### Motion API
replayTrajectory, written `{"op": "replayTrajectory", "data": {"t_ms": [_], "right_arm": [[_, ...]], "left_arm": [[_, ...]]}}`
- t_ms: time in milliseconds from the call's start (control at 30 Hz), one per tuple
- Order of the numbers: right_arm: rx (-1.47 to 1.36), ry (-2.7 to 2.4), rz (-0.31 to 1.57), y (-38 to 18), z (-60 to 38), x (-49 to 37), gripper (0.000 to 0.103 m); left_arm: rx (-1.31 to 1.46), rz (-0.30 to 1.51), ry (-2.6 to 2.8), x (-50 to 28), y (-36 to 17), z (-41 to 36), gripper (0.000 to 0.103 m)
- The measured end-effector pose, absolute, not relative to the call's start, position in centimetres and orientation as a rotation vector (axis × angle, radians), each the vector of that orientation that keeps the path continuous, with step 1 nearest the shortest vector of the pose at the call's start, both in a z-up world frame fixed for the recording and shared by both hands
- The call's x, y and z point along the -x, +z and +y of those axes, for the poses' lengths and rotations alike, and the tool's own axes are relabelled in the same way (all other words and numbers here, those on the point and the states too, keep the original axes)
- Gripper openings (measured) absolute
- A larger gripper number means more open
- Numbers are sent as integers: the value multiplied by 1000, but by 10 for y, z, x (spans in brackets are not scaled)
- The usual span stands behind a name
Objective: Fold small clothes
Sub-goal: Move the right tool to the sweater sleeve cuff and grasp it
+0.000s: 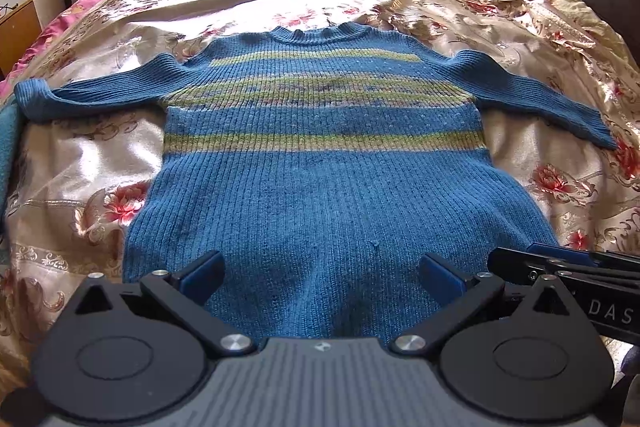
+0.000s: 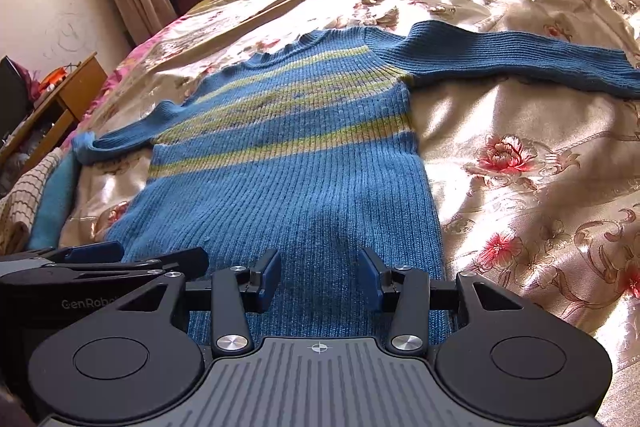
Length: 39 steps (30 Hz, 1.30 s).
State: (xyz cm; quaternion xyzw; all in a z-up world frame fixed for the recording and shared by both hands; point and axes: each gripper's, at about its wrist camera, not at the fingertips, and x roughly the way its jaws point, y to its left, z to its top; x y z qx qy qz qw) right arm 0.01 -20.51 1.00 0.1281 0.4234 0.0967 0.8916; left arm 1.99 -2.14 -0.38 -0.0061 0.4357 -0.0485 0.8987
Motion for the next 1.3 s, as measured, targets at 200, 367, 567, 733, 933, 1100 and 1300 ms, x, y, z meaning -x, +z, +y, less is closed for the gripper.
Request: {"op": "replayTrajectory", "data": {"t_ms": [200,367,567,733,933,1100,1300], "right_arm": [[-282,185,860,13,-212,-3,43],[-309,144,829,17,-231,-12,43],[-331,46,788,20,-266,-30,43],[-315,-23,780,18,-289,-48,43],[-277,-50,787,16,-299,-66,43],[-263,-82,769,17,-312,-80,43],[-327,-160,754,11,-354,-93,43]], "left_arm": [[1,885,-119,-25,1,-27,103],[1,854,-157,-34,7,-35,103],[-29,811,-209,-54,14,-59,103],[-54,820,-234,-77,12,-81,103],[-63,819,-236,-101,10,-107,103],[-78,819,-247,-115,7,-126,103],[-103,791,-287,-131,9,-160,103]]}}
